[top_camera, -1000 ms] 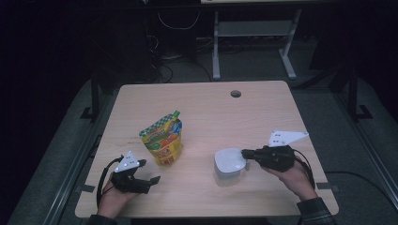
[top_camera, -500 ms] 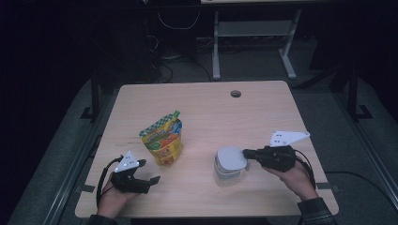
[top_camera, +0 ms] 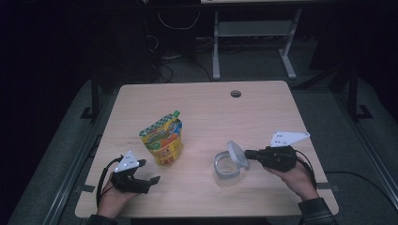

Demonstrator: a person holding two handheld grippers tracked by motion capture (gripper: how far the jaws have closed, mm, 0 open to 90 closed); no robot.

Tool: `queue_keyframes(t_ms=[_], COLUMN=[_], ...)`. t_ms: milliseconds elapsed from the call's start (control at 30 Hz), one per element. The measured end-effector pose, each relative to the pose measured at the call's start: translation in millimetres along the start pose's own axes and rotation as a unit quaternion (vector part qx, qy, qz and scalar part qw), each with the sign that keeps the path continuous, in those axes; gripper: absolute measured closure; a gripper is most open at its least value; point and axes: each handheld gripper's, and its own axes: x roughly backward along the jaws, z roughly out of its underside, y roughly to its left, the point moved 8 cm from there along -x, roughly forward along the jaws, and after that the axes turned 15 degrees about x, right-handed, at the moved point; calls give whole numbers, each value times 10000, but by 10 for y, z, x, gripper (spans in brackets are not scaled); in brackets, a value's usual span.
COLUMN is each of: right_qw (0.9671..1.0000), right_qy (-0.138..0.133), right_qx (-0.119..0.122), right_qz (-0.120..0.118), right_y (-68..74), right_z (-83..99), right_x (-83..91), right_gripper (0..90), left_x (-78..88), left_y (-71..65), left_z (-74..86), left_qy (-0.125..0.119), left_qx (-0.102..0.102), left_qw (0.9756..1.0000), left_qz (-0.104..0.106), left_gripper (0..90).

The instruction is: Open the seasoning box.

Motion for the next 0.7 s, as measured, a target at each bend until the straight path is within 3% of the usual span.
queue_keyframes(t_ms=[700], right_qw=[9996], right_qy=[254], right_qx=[-77], right_qz=[21], right_y=[-3], right_z=[156], right_x=[-35], right_gripper=[900], left_x=[4], left_y=[0], left_z=[-1], left_qy=[-8], left_qx=[2], left_qw=[10000], left_qz=[-4], left_gripper=[135])
